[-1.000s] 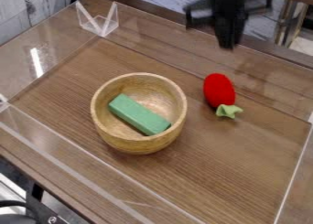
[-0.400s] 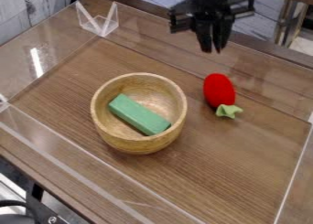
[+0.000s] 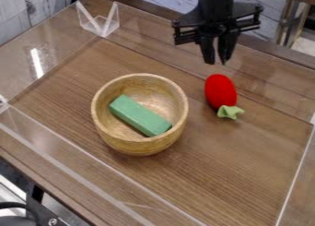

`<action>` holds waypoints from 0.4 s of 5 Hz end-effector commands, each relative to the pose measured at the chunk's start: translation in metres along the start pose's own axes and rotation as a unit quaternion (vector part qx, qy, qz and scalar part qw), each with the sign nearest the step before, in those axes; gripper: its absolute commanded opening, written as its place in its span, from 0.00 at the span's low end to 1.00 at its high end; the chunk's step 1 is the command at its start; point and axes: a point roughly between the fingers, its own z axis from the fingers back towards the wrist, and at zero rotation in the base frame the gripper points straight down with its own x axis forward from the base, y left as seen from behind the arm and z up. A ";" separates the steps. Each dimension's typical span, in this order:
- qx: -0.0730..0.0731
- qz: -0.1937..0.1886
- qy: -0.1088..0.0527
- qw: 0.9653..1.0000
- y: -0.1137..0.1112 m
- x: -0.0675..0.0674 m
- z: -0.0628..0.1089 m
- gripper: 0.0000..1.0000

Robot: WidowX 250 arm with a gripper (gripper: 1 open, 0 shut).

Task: Move the red fruit to the left

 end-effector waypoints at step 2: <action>-0.040 -0.042 -0.010 0.998 0.003 0.011 0.020 0.00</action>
